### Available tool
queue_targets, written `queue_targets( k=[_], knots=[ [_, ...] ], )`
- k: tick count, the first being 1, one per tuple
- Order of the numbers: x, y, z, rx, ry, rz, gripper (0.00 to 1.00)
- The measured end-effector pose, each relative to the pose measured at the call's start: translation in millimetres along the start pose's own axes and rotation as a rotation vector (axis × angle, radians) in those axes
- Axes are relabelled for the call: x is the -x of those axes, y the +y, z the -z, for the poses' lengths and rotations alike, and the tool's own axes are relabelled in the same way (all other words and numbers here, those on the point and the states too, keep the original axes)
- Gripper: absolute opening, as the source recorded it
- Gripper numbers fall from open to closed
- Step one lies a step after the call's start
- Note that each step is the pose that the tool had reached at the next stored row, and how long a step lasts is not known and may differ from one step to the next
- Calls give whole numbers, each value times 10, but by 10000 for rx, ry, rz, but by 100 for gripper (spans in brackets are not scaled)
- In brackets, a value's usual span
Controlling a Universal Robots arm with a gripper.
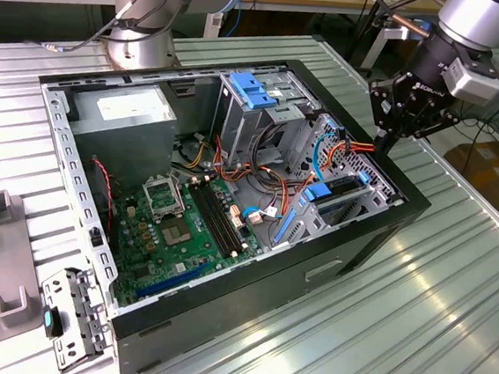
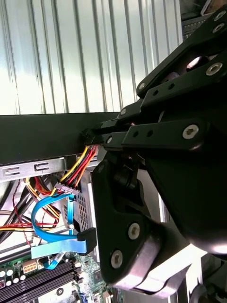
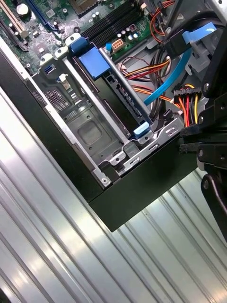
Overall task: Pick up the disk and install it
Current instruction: 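Insert the first disk wire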
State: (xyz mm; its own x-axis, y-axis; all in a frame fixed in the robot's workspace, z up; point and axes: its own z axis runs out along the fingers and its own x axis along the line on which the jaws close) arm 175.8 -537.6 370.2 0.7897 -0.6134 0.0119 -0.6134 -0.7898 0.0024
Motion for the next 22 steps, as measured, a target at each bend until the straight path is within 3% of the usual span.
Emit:
queue_targets(
  k=[5, 9, 16, 22],
  knots=[
    [50, 41, 2, -14, -14, -245, 17],
    [51, 41, 2, -4, -15, -1138, 17],
    [87, 69, 3, 0, -16, -1457, 17],
    [88, 70, 3, 12, -17, -2458, 17]
  ],
)
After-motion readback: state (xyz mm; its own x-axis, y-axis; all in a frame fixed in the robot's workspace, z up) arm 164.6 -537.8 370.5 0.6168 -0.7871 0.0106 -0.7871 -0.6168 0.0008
